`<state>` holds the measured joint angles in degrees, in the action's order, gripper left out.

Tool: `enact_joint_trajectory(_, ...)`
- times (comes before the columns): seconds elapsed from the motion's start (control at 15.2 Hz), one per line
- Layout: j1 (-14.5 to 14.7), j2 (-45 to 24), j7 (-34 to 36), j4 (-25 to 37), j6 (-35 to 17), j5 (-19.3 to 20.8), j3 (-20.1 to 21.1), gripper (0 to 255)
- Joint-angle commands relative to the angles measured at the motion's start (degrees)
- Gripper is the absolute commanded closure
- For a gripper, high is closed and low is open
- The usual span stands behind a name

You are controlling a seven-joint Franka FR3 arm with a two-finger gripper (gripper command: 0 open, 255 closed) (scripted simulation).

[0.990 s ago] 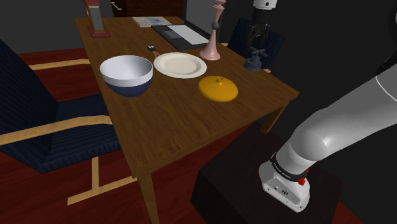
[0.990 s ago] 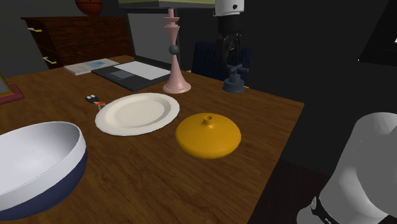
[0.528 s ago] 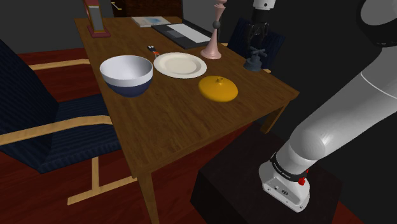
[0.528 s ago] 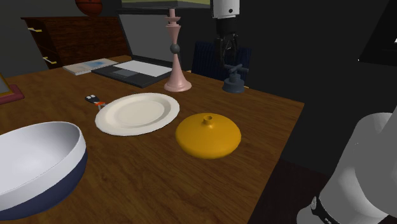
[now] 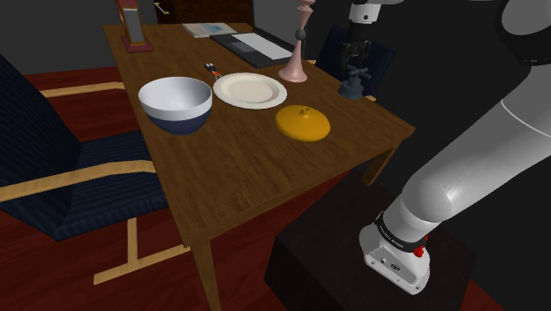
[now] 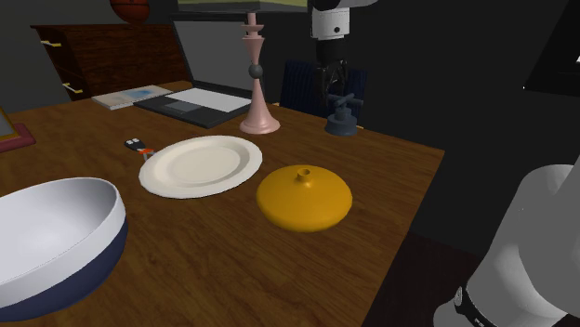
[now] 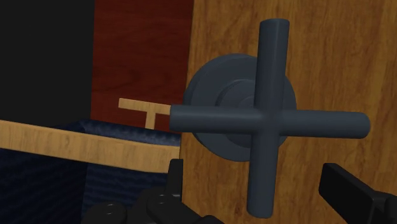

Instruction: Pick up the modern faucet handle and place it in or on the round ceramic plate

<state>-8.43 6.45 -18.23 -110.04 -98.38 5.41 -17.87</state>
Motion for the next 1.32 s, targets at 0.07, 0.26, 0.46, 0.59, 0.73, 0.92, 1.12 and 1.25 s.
enact_joint_trajectory(0.07,0.0,0.0,0.0,-0.1,-0.1,0.0,0.0,0)
enact_joint_trajectory(0.26,0.0,0.0,0.0,-0.1,-0.1,0.0,0.0,0)
enact_joint_trajectory(0.46,0.0,0.0,0.0,-0.1,-0.1,0.0,0.0,255)
enact_joint_trajectory(0.59,0.0,0.0,0.0,-0.1,-0.1,0.0,0.0,255)
enact_joint_trajectory(0.73,0.0,0.1,0.0,-0.1,0.0,0.0,0.0,255)
enact_joint_trajectory(0.92,0.0,0.0,0.0,-0.1,-0.1,0.0,0.0,255)
enact_joint_trajectory(1.12,0.0,0.0,-0.1,2.2,2.2,0.0,0.1,255)
enact_joint_trajectory(1.25,0.1,0.0,-0.2,3.8,3.8,-0.1,0.1,255)
